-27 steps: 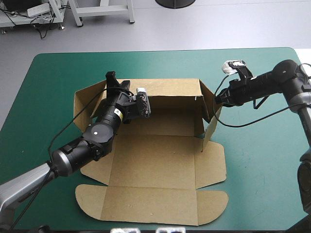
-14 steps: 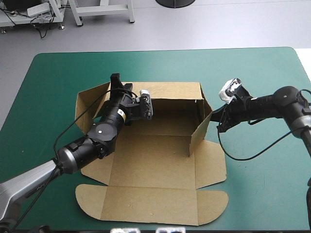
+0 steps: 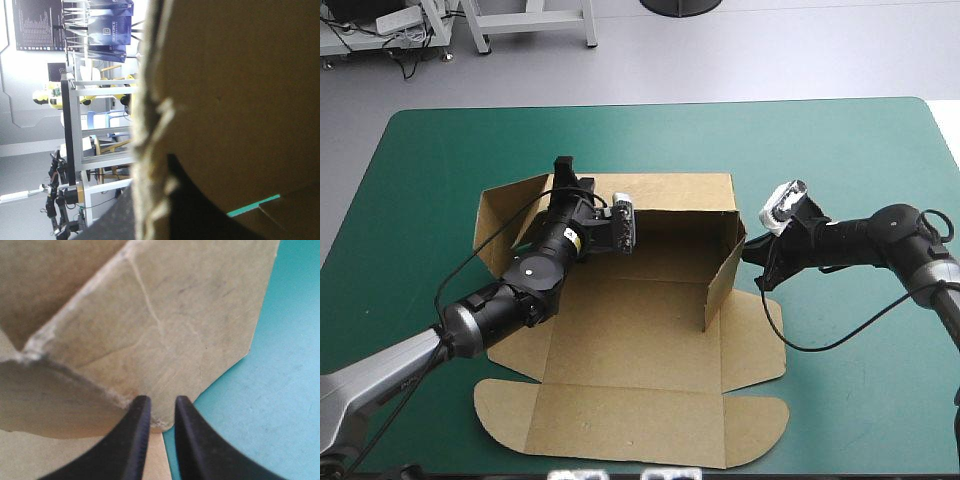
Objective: Fold the box
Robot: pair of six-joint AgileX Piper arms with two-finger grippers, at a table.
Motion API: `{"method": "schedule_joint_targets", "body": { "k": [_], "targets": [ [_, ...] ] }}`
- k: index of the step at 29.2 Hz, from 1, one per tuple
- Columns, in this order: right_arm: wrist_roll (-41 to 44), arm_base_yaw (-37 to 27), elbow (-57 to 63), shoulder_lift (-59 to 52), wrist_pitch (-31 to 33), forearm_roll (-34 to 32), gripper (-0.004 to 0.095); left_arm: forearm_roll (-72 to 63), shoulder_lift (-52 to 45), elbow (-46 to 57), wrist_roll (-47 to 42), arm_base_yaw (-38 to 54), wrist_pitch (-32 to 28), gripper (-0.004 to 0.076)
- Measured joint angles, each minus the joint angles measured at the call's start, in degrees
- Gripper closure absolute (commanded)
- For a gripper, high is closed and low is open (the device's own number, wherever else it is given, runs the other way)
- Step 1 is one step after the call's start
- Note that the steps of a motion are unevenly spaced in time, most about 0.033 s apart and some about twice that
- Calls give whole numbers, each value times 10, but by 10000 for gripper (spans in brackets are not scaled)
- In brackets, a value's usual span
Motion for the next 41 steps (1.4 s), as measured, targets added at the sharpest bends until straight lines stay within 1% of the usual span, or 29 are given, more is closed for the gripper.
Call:
{"method": "schedule_joint_targets", "body": {
  "k": [1,2,3,7,10,12,17,20,25,28,31,38,41],
  "targets": [
    [8,0,0,0,0,-8,214,2,2,1,4,0,0,733],
    [21,0,0,0,2,-15,166,2,5,1,7,0,0,733],
    [26,0,0,0,5,-18,155,2,6,3,9,0,0,733],
    [31,1,0,-3,41,-19,186,2,8,4,10,0,0,733],
    [33,1,0,-10,84,-19,188,2,8,4,11,0,0,733],
    [33,1,0,-16,101,-20,188,2,8,4,11,0,0,733],
    [33,2,0,-34,109,11,188,-2,8,5,11,0,0,733],
    [36,17,0,-37,94,12,187,-8,8,5,13,0,-1,733],
    [61,74,0,-37,22,-11,187,-12,8,5,13,0,-1,733],
    [84,96,0,-37,-5,-27,186,-12,8,5,13,0,0,733],
    [103,101,1,-44,-12,-35,186,-15,8,5,13,0,4,732],
    [117,103,2,-105,-10,-40,180,-16,8,5,24,0,9,713],
    [119,104,2,-110,-8,-39,181,-18,12,5,24,-1,12,713]
  ]
}}
